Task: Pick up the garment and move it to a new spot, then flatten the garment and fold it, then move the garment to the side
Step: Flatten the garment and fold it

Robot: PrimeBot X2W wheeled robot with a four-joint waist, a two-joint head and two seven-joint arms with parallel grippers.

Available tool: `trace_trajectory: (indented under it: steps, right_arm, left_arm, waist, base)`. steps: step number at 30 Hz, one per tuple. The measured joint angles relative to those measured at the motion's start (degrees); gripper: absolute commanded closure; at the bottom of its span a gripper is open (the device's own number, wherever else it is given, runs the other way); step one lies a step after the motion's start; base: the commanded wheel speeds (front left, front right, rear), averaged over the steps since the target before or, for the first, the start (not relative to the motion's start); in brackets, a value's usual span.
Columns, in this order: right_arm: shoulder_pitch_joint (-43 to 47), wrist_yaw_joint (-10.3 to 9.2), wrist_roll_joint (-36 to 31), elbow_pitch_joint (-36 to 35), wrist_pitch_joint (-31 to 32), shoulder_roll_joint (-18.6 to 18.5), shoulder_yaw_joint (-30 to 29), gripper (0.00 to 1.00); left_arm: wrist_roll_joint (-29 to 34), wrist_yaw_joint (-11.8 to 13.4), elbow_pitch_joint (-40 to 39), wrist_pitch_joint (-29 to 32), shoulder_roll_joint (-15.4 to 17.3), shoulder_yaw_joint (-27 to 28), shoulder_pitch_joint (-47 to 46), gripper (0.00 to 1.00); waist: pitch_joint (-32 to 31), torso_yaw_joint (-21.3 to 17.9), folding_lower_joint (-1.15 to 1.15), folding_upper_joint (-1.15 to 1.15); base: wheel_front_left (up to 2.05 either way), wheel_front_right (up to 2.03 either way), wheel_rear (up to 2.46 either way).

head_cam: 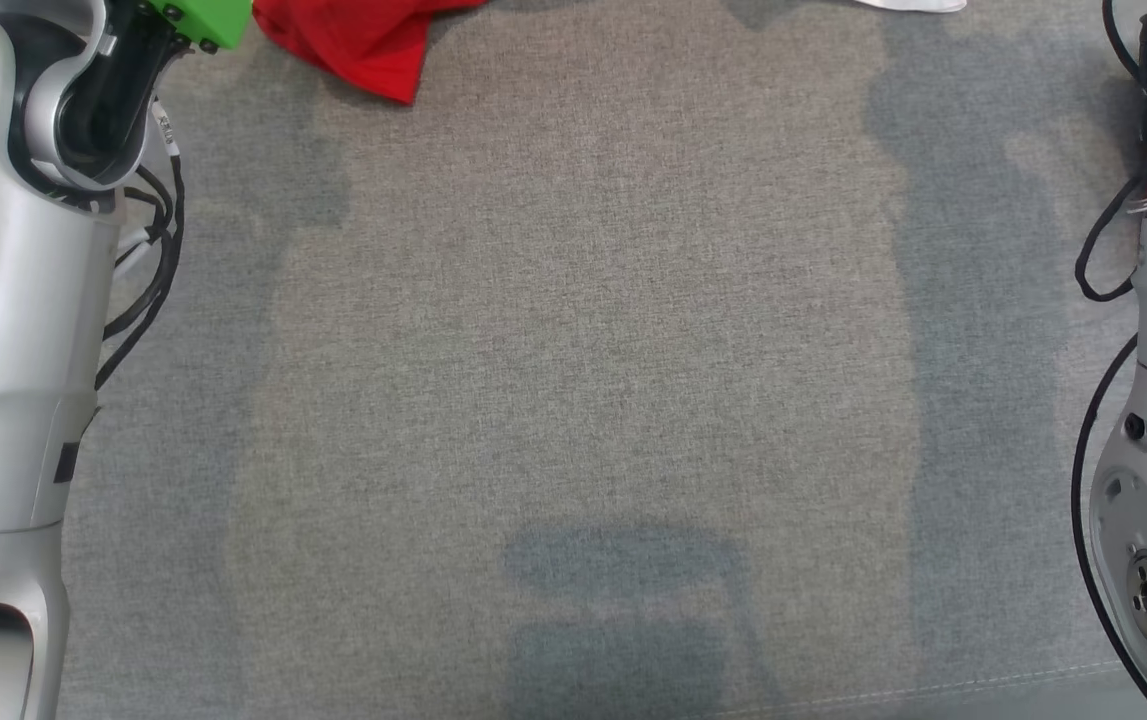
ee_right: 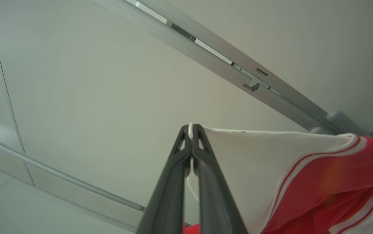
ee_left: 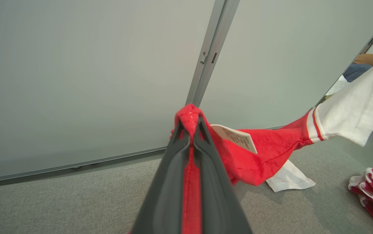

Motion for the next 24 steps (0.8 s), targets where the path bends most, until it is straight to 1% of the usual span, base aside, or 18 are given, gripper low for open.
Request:
trace_trajectory:
  steps: [3, 6, 7, 10, 13, 16, 18, 21, 24]
  right_arm:
    - [0.02, 0.29, 0.41, -0.35, 0.0, 0.0, -0.07, 1.0]
    - [0.84, 2.34, 1.81, -1.48, 0.01, 0.01, -0.1, 1.0]
    - [0.84, 2.34, 1.81, -1.48, 0.01, 0.01, -0.1, 1.0]
    - [4.36, 3.88, 3.46, -3.33, 0.02, 0.01, -0.45, 1.0]
    - [8.14, 4.83, 4.99, -6.49, 0.02, 0.11, -1.59, 1.0]
    - [10.3, 5.58, 7.36, -11.34, -0.01, 0.08, -3.68, 1.0]
    - [11.57, 6.01, 8.4, -14.75, -0.03, 0.07, -5.1, 1.0]
    - [13.76, 6.02, 8.77, -20.01, -0.34, -0.2, -7.21, 1.0]
    - [15.6, 5.8, 8.8, -24.95, -0.52, -1.97, -9.64, 1.0]
  left_arm:
    - [-1.77, -0.46, 0.3, -0.94, -0.58, 1.15, 0.01, 1.0]
    - [-5.31, -1.08, 0.43, -2.3, -2.19, 2.54, 0.29, 1.0]
    - [-5.31, -1.08, 0.43, -2.3, -2.19, 2.54, 0.29, 1.0]
    - [-6.2, -1.66, 0.12, -3.07, -2.42, 2.35, 2.2, 1.0]
    - [-6.87, -1.68, -0.76, -3.44, -1.72, 2.11, 5.62, 1.0]
    - [-9.39, -1.99, -3.43, -3.45, -1.08, 2.99, 8.57, 1.0]
    - [-9.92, -2.19, -5.67, -3.43, 0.11, 3.38, 10.03, 1.0]
    - [-11.77, -2.19, -9.29, -2.6, 1.78, 4.33, 12.17, 1.0]
    - [-13.13, -2.19, -12.87, -1.42, 3.36, 5.11, 14.49, 1.0]
  waist:
    - [-0.9, 0.07, 0.0, 0.0]
    - [-1.91, 0.11, 0.0, 0.0]
    - [-1.91, 0.11, 0.0, 0.0]
    - [-3.36, 0.16, 0.0, 0.0]
    - [-5.14, 0.18, 0.0, 0.0]
    - [-7.14, 0.15, 0.0, 0.0]
    - [-8.54, 0.07, 0.0, 0.0]
    - [-10.7, -0.12, 0.0, 0.0]
    - [-12.93, -0.38, 0.0, 0.0]
  base:
    - [0.0, 0.0, 0.0]
    - [0.0, 0.0, 0.0]
    - [0.0, 0.0, 0.0]
    - [0.0, 0.0, 0.0]
    - [0.0, 0.0, 0.0]
    - [0.0, 0.0, 0.0]
    - [0.0, 0.0, 0.0]
    - [0.0, 0.0, 0.0]
    - [0.0, 0.0, 0.0]
